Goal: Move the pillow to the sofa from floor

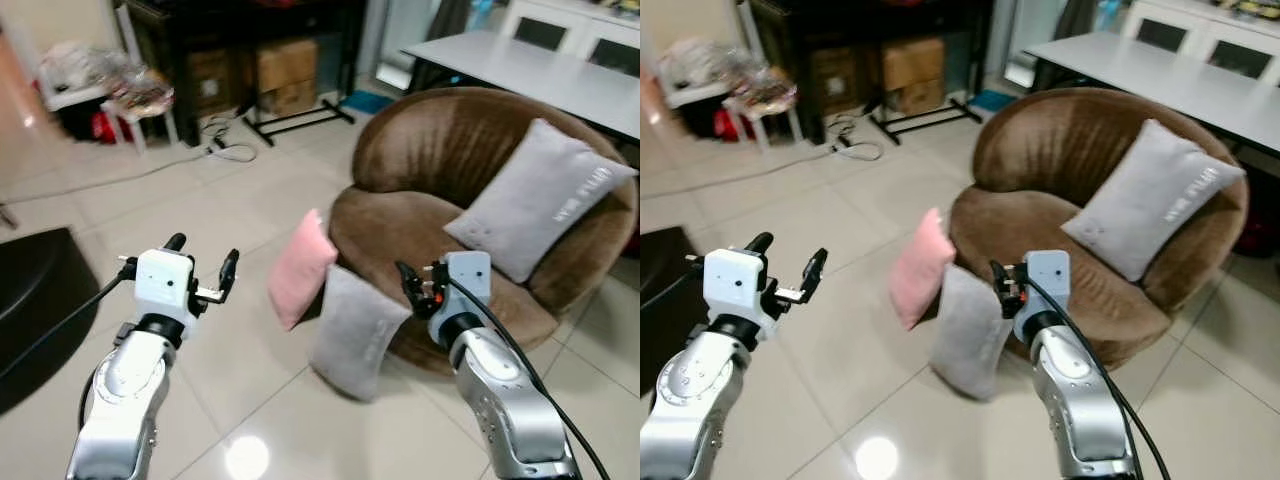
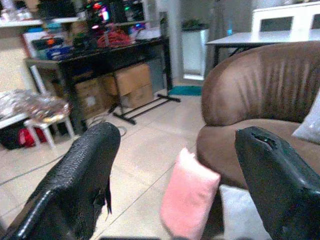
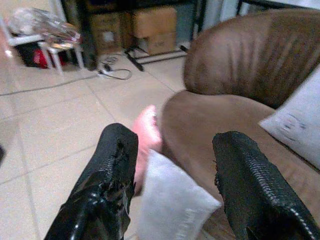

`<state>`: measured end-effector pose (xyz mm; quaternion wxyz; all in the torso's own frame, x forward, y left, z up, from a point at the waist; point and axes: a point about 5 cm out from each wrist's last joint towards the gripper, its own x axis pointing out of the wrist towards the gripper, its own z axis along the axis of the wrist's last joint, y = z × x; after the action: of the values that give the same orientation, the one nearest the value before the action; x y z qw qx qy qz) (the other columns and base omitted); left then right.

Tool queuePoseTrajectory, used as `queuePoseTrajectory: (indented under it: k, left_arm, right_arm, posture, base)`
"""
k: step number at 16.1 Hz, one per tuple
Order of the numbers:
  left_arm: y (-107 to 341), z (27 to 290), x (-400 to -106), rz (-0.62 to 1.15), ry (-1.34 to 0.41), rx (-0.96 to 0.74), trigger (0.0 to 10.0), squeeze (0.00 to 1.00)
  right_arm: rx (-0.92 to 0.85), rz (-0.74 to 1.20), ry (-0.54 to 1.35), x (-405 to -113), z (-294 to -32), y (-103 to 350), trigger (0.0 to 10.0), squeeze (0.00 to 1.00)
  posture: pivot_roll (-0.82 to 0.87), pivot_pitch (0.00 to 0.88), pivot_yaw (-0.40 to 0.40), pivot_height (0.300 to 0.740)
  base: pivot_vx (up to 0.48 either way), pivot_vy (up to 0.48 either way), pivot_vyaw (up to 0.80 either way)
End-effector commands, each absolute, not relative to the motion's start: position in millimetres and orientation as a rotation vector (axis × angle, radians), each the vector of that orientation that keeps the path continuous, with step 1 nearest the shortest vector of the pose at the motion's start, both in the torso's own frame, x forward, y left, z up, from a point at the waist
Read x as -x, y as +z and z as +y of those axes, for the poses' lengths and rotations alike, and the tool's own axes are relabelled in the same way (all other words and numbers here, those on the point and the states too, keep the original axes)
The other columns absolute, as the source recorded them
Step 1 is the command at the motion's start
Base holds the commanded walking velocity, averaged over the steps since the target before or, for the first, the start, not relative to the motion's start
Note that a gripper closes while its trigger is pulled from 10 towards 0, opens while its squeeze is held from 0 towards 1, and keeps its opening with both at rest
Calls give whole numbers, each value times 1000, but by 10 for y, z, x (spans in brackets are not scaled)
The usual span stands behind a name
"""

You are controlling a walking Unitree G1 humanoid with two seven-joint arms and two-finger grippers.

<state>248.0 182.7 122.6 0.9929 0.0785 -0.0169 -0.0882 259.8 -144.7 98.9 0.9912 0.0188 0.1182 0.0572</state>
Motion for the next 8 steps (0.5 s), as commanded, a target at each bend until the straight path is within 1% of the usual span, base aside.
queuePoseTrajectory:
  k: [1,4,8]
  left_arm:
    - [1229,1794,-2487,-36,-198,-154,10000,0]
    - [1221,1773,-2500,-36,-210,-160,10000,0]
    - [1220,1772,-2510,-37,-214,-160,10000,0]
  right_arm:
    - [-43,252,98,-2604,-1494,980,10000,0]
    - [-55,241,59,-2637,-1543,993,10000,0]
    - [-61,236,56,-2637,-1544,1005,10000,0]
  posture:
    - [-38,0,-26,740]
    - [-36,0,-31,740]
    - [-39,0,-29,740]
  base:
    - [386,0,0]
    - [389,0,0]
    - [387,0,0]
